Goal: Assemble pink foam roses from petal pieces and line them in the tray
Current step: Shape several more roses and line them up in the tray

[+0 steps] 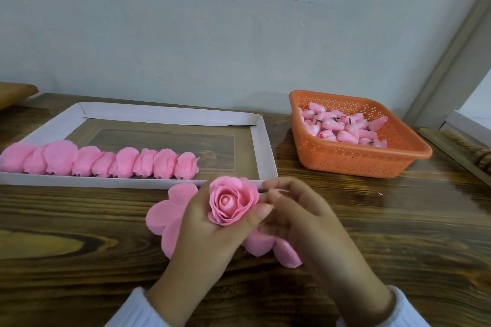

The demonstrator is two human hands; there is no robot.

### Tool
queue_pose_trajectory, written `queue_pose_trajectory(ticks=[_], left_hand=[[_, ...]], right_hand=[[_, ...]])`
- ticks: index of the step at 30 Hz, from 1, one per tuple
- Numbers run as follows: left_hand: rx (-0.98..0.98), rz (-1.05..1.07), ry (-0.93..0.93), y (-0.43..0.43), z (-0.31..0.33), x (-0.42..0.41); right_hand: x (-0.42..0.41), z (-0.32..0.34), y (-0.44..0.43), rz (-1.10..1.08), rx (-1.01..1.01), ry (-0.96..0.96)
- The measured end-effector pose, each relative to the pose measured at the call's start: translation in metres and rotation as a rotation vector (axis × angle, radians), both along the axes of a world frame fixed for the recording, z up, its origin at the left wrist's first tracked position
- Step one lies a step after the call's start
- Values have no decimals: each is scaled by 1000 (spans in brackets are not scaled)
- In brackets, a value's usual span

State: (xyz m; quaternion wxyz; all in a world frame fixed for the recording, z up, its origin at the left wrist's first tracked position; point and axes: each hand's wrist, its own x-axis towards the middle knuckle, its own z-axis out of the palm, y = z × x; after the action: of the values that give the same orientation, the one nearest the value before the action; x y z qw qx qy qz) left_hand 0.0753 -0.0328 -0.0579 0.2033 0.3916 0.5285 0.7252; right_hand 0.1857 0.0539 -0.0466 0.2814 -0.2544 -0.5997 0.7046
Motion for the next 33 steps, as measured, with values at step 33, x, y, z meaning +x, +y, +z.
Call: queue_pose_trajectory(ticks=[33], left_hand=[[-315,-222,199,2,-11,-1]], right_hand=[[6,11,-1,-190,761,-142]])
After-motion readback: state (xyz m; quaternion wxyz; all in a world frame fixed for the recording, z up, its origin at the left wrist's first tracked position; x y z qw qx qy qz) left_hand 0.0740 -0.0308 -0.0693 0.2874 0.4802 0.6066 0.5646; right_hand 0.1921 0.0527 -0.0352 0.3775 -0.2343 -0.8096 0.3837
